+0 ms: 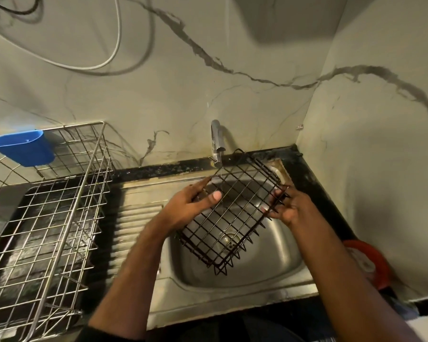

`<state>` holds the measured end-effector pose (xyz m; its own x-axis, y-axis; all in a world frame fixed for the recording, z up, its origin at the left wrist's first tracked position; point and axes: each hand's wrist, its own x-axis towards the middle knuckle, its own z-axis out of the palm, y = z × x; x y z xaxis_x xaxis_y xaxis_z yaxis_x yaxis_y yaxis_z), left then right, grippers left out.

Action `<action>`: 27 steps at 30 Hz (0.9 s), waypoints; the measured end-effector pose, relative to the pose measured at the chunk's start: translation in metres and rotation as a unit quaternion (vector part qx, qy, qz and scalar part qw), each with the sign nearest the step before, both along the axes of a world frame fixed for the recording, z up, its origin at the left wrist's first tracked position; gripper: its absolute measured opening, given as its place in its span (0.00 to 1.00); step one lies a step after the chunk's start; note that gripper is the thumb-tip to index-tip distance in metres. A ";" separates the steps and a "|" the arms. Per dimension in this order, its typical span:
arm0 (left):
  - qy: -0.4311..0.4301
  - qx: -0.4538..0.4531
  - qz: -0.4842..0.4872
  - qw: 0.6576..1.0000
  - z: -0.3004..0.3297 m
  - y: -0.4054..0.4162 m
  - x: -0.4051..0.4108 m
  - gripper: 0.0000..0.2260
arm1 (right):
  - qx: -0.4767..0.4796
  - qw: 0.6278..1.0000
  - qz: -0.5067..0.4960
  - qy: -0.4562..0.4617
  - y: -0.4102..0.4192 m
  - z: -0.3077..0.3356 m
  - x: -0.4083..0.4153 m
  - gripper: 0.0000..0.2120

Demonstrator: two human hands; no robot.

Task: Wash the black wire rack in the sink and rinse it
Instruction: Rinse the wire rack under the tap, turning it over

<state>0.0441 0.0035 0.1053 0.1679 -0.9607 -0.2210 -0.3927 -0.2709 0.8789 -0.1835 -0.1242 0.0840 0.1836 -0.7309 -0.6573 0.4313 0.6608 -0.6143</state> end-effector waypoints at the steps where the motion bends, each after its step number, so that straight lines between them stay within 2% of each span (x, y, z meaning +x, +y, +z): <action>1: -0.006 0.003 -0.014 1.000 0.000 -0.001 0.004 0.37 | 0.015 1.000 0.007 -0.007 0.000 -0.006 0.000 0.06; 5: -0.049 0.021 -0.028 0.998 0.001 -0.005 0.001 0.36 | 0.039 0.999 0.016 -0.003 -0.003 -0.024 0.002 0.14; 8: -0.063 0.041 0.004 0.997 -0.005 -0.008 -0.002 0.26 | -0.004 0.999 0.031 0.039 -0.004 -0.028 0.007 0.17; 10: -0.025 0.055 0.020 0.998 -0.009 -0.008 -0.005 0.23 | -0.041 0.996 0.042 0.064 -0.001 -0.031 0.010 0.21; 12: 0.006 0.075 0.030 0.997 -0.015 -0.008 -0.006 0.30 | -0.063 0.993 0.042 0.087 0.004 -0.034 0.010 0.24; 14: 0.020 0.097 0.037 0.994 -0.020 -0.008 -0.004 0.33 | -0.064 0.993 0.035 0.088 0.006 -0.038 0.009 0.24; 16: 0.073 0.120 0.059 0.988 -0.024 -0.009 -0.002 0.30 | -0.069 0.994 0.034 0.082 0.009 -0.040 0.009 0.25; 20: 0.160 0.163 0.128 0.965 -0.029 -0.012 -0.008 0.16 | -0.112 0.985 0.053 0.122 0.013 -0.044 0.017 0.27; 23: 0.162 0.181 0.164 0.956 -0.037 -0.018 -0.011 0.22 | -0.171 0.962 0.113 0.183 0.019 -0.041 0.028 0.32; 27: 0.148 0.189 0.167 0.956 -0.045 -0.025 -0.007 0.23 | -0.164 0.949 0.113 0.245 0.022 -0.050 0.037 0.37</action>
<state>0.0375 -0.0214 0.0599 0.3272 -0.7063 -0.6278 0.0225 -0.6583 0.7524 -0.1465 -0.1022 0.0343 0.0908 -0.8891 -0.4486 -0.0882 0.4416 -0.8929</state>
